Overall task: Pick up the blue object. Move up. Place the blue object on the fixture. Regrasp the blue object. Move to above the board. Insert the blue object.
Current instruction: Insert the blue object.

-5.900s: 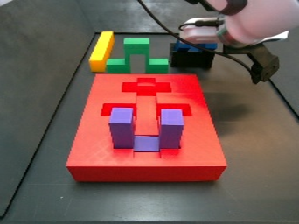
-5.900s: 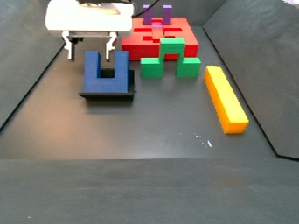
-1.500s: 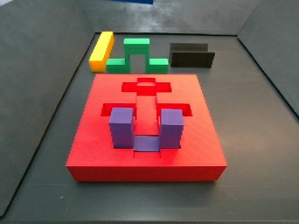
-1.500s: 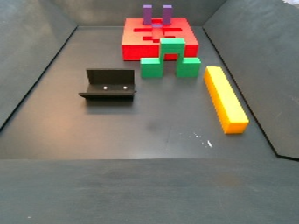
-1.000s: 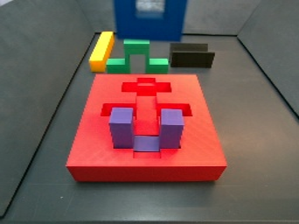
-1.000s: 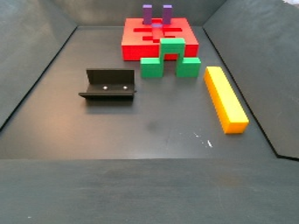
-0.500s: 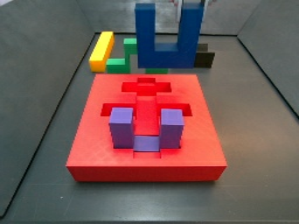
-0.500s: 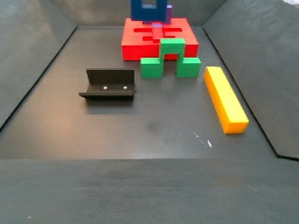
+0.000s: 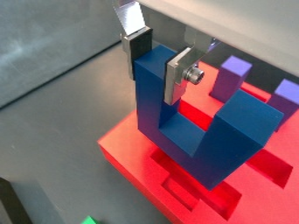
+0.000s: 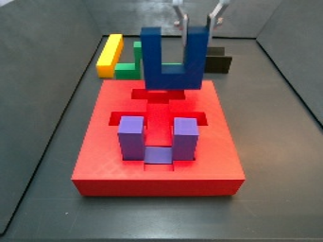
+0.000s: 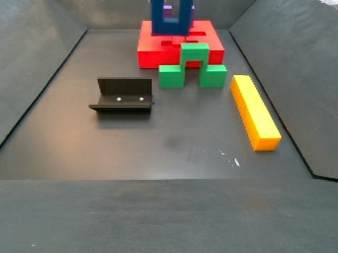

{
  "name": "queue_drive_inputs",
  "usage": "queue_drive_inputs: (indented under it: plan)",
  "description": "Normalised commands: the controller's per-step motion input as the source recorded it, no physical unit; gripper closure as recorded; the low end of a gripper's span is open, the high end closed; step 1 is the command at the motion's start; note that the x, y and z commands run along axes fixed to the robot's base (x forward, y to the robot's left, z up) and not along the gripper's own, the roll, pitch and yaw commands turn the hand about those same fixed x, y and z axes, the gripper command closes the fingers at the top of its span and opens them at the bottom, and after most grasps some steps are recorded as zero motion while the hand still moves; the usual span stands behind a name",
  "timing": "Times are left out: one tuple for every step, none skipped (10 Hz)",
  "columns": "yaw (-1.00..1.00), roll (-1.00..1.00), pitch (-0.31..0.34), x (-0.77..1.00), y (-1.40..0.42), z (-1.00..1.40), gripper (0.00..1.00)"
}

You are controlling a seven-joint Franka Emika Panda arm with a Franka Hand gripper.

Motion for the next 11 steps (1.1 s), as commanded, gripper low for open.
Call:
queue_drive_inputs:
  plan:
    - [0.12, 0.00, -0.033, -0.23, 0.00, -0.28, 1.00]
    - [0.16, 0.00, -0.044, -0.26, 0.05, -0.25, 1.00]
    - [0.21, 0.00, -0.066, -0.21, 0.11, -0.24, 1.00]
    - [0.31, -0.04, -0.069, -0.12, 0.17, -0.15, 1.00]
    - [0.28, -0.02, -0.031, -0.08, 0.11, -0.01, 1.00]
    - [0.01, 0.00, 0.000, -0.09, 0.00, 0.00, 1.00]
    - [0.00, 0.00, 0.000, -0.13, -0.01, 0.00, 1.00]
    - [0.00, 0.00, -0.001, -0.17, -0.02, -0.02, 1.00]
    - [-0.14, 0.00, -0.010, -0.21, 0.00, -0.03, 1.00]
    - [-0.21, 0.00, -0.016, -0.20, 0.00, 0.00, 1.00]
    - [-0.19, 0.00, -0.020, -0.16, 0.00, -0.01, 1.00]
